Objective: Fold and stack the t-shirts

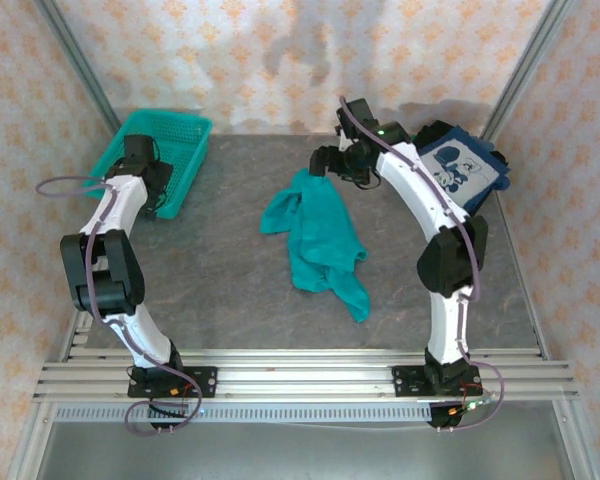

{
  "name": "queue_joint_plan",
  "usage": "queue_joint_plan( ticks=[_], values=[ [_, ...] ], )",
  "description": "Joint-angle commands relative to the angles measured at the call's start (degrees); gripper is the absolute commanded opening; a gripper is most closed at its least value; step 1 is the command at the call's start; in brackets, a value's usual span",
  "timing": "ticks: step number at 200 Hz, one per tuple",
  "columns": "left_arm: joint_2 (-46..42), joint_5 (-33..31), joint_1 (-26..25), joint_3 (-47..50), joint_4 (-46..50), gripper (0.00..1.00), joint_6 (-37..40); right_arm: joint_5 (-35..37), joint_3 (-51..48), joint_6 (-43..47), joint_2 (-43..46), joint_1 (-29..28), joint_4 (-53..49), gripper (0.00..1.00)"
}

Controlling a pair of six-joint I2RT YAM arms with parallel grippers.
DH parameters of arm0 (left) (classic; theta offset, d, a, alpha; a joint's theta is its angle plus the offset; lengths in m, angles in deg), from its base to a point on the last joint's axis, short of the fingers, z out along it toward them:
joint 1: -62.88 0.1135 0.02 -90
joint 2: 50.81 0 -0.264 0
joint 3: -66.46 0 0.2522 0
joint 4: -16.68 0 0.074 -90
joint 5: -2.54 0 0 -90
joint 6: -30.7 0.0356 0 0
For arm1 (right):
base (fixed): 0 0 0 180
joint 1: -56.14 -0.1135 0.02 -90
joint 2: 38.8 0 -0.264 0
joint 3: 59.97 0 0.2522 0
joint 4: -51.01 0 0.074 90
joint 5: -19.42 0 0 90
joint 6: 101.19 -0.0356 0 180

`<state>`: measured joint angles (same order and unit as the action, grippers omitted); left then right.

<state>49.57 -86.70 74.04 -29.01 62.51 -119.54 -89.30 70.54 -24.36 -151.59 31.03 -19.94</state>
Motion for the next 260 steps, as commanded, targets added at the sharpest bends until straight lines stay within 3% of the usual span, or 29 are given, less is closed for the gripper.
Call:
queue_joint_plan(
  ticks=[1, 51, 78, 109, 136, 161, 213, 260],
  values=[
    [-8.05, -0.72, -2.73, -2.35, 2.01, 1.00, 4.90, 6.68, -6.74, 4.32, 13.64, -0.44, -2.15, 0.91],
    [-19.25, -5.52, -8.96, -2.34, 10.76, 1.00, 12.56, 0.66, -35.96, 1.07, 30.64, -0.47, 2.23, 0.88],
    [-23.56, -4.79, -10.65, -0.63, 12.67, 1.00, 16.54, -3.83, -46.13, -2.68, 31.98, -0.59, 6.97, 0.85],
    [-24.74, 1.68, -21.24, 7.00, 7.25, 1.00, 21.57, -10.08, -56.27, -10.27, 30.20, -0.64, 21.29, 0.81],
    [-21.26, 6.17, -28.56, 14.70, -1.02, 0.94, 22.62, -14.38, -59.38, -15.90, 26.00, -0.65, 29.72, 0.75],
    [-14.92, 7.85, -31.17, 16.67, -4.53, 0.83, 22.29, -13.57, -60.94, -18.16, 24.99, -0.62, 31.47, 0.68],
    [-3.53, 7.67, -32.17, 12.85, -7.83, 0.79, 22.61, -9.03, -62.87, -21.31, 25.33, -0.51, 28.83, 0.57],
    [4.91, 7.51, -32.16, 7.64, -8.53, 0.76, 22.72, -8.20, -63.60, -22.52, 25.31, -0.58, 28.46, 0.55]
  ],
)
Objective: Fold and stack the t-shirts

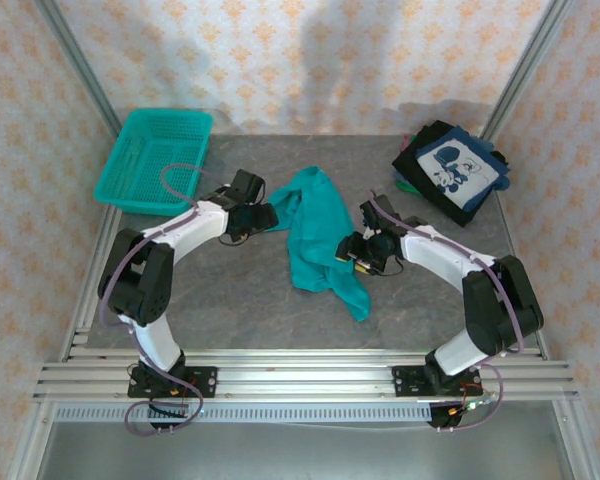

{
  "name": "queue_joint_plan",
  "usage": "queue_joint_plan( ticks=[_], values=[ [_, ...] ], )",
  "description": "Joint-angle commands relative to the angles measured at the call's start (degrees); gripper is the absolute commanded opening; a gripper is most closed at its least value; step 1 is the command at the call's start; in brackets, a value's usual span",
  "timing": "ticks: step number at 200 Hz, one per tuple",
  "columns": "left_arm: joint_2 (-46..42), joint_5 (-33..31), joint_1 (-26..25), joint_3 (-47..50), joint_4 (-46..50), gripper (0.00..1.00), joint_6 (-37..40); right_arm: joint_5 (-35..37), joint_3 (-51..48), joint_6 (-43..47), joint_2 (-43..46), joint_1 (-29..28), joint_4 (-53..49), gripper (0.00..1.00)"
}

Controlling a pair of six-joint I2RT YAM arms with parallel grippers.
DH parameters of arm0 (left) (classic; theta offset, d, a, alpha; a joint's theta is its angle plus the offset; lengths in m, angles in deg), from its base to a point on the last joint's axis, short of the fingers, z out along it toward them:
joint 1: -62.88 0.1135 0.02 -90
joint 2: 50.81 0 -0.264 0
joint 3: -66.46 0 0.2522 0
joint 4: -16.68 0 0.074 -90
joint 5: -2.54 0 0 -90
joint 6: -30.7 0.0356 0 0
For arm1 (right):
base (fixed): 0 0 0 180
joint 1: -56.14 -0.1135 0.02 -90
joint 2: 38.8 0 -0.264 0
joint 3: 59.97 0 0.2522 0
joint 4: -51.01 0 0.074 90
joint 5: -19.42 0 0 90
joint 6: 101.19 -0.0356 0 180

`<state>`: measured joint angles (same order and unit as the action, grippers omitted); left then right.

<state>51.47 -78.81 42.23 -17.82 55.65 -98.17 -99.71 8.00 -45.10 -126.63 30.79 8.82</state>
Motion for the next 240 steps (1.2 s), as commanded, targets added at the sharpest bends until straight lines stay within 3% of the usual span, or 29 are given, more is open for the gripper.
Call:
queue_joint_plan(
  ticks=[1, 64, 88, 110, 122, 141, 200, 240],
  values=[
    [3.19, -0.38, -0.36, -3.69, -1.66, 0.76, 1.34, 2.22, -1.10, -1.86, 0.32, -0.29, -0.22, 0.55],
    [14.94, -2.61, -0.38, -11.38, 1.59, 0.60, 0.95, 1.79, -0.73, -3.77, -2.46, -0.24, 3.42, 0.48],
    [18.44, -3.28, -0.29, -13.47, 2.08, 0.39, 0.49, 1.35, 0.76, -3.99, -3.79, -0.28, 3.10, 0.36],
    [19.65, -4.55, -0.23, -14.28, 3.32, 0.11, 0.39, 2.19, 2.14, -4.10, -2.86, -0.25, 1.30, 0.21],
    [18.76, -5.50, -0.27, -13.59, 3.53, 0.00, 0.78, 2.48, 3.39, -3.99, -1.48, -0.28, -0.01, 0.12],
    [16.07, -6.75, -0.27, -12.05, 4.16, 0.00, 1.80, 2.69, 6.20, -3.62, 0.63, -0.22, -3.40, 0.00],
    [-0.42, -12.72, -0.19, -4.45, 5.63, 0.00, 4.57, 3.47, 16.53, -3.09, 8.83, 1.22, -11.10, 0.00],
    [-13.25, -13.86, -0.19, 2.21, 6.82, 0.00, 4.88, 2.08, 26.83, -2.53, 11.55, 5.68, -13.14, 0.00]
  ],
)
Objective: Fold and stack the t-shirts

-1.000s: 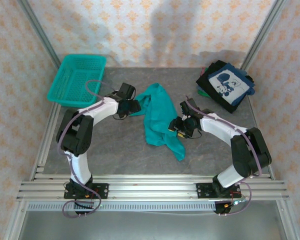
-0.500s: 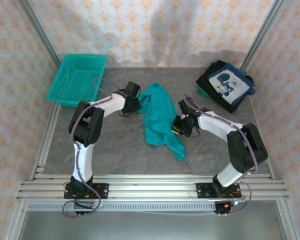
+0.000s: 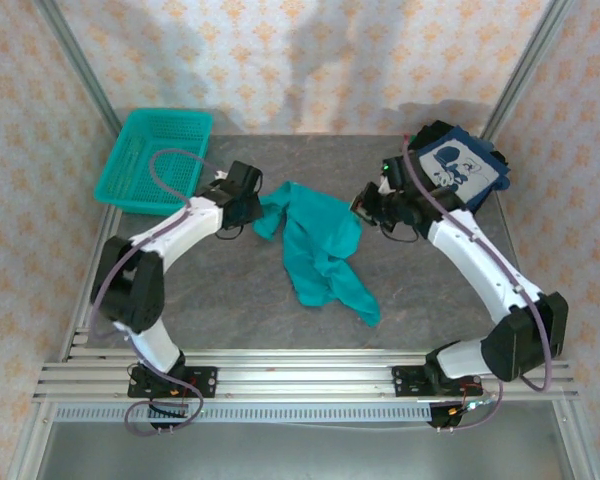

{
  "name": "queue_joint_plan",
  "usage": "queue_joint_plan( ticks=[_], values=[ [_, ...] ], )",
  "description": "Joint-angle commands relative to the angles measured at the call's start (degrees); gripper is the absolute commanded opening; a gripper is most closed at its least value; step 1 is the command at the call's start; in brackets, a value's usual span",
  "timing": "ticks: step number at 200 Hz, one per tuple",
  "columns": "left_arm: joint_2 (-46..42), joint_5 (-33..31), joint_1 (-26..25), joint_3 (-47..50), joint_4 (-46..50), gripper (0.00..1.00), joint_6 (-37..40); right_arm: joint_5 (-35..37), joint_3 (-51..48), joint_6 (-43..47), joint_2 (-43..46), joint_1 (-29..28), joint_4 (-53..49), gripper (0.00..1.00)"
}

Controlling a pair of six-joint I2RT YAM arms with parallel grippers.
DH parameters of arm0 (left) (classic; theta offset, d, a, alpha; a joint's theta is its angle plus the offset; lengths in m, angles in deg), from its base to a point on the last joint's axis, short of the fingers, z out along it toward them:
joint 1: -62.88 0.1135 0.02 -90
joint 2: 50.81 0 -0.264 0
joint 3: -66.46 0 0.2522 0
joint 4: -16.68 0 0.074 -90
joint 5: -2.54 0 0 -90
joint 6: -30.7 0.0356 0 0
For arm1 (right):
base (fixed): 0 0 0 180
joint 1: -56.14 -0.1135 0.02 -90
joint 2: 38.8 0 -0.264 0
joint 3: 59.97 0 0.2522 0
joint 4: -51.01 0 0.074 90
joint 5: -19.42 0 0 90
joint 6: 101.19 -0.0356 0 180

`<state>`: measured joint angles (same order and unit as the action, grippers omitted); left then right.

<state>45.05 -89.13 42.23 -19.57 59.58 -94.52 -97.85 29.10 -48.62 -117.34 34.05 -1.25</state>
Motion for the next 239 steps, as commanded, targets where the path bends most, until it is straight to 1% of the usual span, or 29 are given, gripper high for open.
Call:
queue_joint_plan(
  ticks=[1, 30, 53, 78, 105, 130, 149, 187, 220, 239],
  values=[
    [-7.04, -3.53, -0.19, 4.19, 2.87, 0.00, 1.22, 0.21, 6.00, 1.02, 2.26, 2.50, -3.11, 0.00],
    [-16.27, -2.77, -0.30, 10.83, 3.49, 0.00, 0.43, -2.43, 12.11, -0.06, 1.12, 5.98, -1.55, 0.00],
    [-22.17, -2.81, -0.35, 15.97, 5.12, 0.00, -0.19, -4.01, 16.11, -0.15, -2.18, 6.79, -0.68, 0.00],
    [-28.84, -5.33, -0.27, 20.40, 8.50, 0.00, -0.81, -3.58, 21.19, 0.75, -7.32, 7.53, 0.04, 0.00],
    [-36.88, -6.75, 0.48, 21.24, 13.07, 0.00, -0.02, -3.68, 30.15, 1.65, -14.01, 8.94, -1.46, 0.00],
    [-45.19, -5.90, 0.48, 19.85, 15.20, 0.00, 0.64, -4.14, 38.01, 4.58, -16.89, 9.44, -4.29, 0.00],
    [-50.09, -4.21, 0.43, 18.98, 15.83, 0.00, -0.25, -5.59, 39.92, 5.90, -15.79, 10.62, -5.79, 0.00],
    [-55.01, 0.94, 0.11, 18.34, 13.79, 0.00, -2.42, -9.00, 36.53, 3.21, -8.49, 15.05, -4.84, 0.00],
    [-56.94, 6.80, -2.27, 14.45, 9.02, 0.00, -3.53, -11.44, 36.52, 0.44, -2.58, 19.51, -4.62, 0.00],
    [-57.31, 9.30, -4.78, 10.17, 7.44, 0.00, -2.48, -12.61, 39.61, -1.30, -1.02, 21.80, -4.15, 0.00]
  ],
)
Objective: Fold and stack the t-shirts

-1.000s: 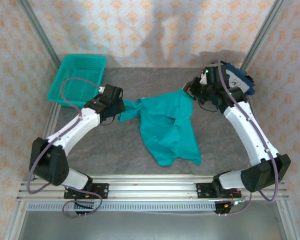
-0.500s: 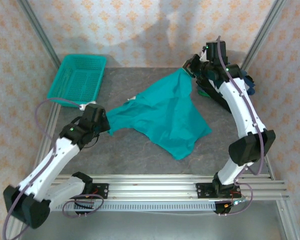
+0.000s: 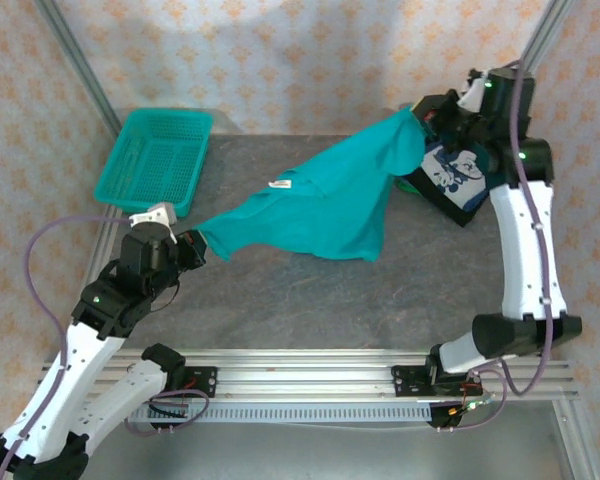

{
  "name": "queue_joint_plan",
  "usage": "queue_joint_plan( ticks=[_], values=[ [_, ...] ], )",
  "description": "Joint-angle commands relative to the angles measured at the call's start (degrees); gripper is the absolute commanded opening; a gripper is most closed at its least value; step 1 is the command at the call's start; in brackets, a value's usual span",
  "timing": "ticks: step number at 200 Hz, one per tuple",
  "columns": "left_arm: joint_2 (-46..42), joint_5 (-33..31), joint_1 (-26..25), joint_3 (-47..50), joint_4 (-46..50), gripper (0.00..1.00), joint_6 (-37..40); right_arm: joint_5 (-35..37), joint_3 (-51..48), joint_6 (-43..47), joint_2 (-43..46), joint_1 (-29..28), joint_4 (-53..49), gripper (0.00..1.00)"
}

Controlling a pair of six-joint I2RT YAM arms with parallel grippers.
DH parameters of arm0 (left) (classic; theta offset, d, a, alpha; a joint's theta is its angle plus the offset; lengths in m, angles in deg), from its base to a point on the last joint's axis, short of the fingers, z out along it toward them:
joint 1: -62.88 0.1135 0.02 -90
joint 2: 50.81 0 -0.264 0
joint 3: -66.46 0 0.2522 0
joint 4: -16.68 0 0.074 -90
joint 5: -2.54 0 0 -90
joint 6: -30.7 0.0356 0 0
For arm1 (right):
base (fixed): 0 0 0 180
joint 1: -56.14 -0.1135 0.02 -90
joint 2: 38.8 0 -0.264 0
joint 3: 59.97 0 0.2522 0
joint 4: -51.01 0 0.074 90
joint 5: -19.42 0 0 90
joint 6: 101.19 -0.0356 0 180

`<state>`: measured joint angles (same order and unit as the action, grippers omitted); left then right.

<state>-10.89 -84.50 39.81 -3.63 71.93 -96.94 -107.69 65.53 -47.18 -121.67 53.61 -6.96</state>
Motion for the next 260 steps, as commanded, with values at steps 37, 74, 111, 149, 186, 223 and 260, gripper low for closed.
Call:
queue_joint_plan(
  ticks=[37, 74, 111, 149, 186, 223, 260],
  values=[
    [2.04, 5.66, -4.98, -12.03, -5.42, 0.00, 2.47, -3.04, 10.67, -3.05, 1.80, 3.18, 1.51, 0.00],
    [12.12, -8.77, -4.27, -14.71, -5.59, 0.00, 6.71, -5.26, 17.56, -4.08, -6.02, 3.23, 5.19, 0.00],
    [33.89, -1.50, 3.93, -30.46, -9.40, 0.00, 9.41, -9.43, 42.40, -6.00, -22.97, 3.39, 1.72, 0.00],
    [49.57, 1.94, 7.37, -49.27, -13.08, 0.00, 11.90, -13.50, 46.55, -15.24, -28.53, 4.63, 11.08, 0.00],
    [55.28, 2.73, 9.78, -53.68, -15.23, 0.00, 13.63, -15.31, 42.07, -8.14, -22.83, 2.48, 1.50, 0.00],
    [58.05, 1.36, 13.10, -48.08, -15.97, 0.00, 14.56, -11.33, 8.44, -5.26, -5.52, -8.31, 2.85, 0.00],
    [61.55, -3.08, 14.66, -45.96, -8.87, 0.26, 16.68, -7.88, -37.88, -25.17, 9.16, -19.11, 26.05, 0.00]
  ],
)
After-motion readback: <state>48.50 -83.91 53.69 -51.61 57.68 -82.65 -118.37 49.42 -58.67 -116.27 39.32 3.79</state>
